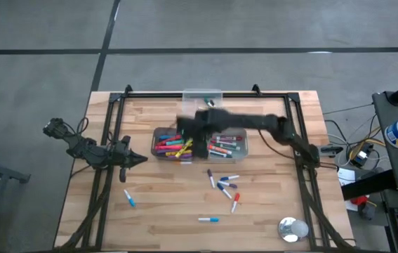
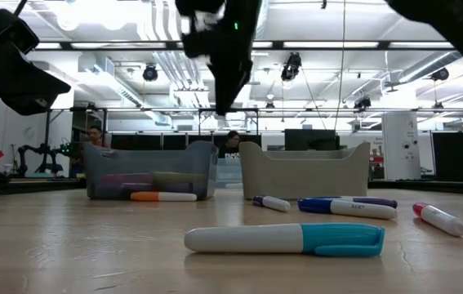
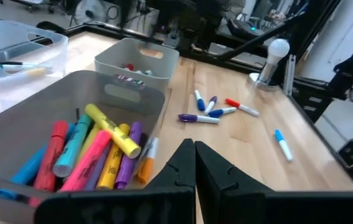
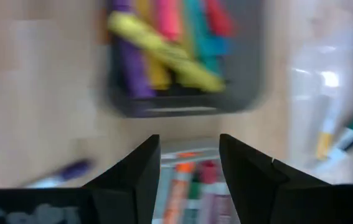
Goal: Pick & Place Markers
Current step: Put the bottom small light blue highlighter pen into the transparent bin
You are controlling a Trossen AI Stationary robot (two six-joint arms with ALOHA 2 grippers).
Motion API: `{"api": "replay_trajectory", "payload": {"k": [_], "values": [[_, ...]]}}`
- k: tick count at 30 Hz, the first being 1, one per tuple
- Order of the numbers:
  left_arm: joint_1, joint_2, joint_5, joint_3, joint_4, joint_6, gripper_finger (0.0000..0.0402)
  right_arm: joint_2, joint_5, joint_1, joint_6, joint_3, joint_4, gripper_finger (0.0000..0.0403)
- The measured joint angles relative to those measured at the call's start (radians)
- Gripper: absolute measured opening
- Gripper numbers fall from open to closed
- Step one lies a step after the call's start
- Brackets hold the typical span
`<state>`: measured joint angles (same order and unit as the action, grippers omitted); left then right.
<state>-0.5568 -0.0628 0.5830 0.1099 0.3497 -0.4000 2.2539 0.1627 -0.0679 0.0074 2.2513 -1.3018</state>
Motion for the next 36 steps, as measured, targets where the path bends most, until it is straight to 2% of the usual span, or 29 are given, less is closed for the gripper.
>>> {"api": "replay_trajectory", "payload": {"k": [10,17,26,36], "values": [[0.000,0.000,-0.199,-0.003,-0.036,0.072,0.0000,0.002,-0.009,0.256,0.193,-0.012,0.070,0.0158],[0.000,0.000,-0.269,-0.003,-0.040,0.083,0.0000,0.004,-0.015,0.398,0.231,-0.043,0.196,0.0160],[0.000,0.000,-0.280,-0.003,-0.041,0.098,0.0000,0.004,-0.014,0.511,0.391,-0.101,0.277,0.0158],[0.000,-0.004,-0.278,-0.010,-0.053,0.111,0.0000,0.005,-0.010,0.584,0.567,-0.299,0.375,0.0167]]}}
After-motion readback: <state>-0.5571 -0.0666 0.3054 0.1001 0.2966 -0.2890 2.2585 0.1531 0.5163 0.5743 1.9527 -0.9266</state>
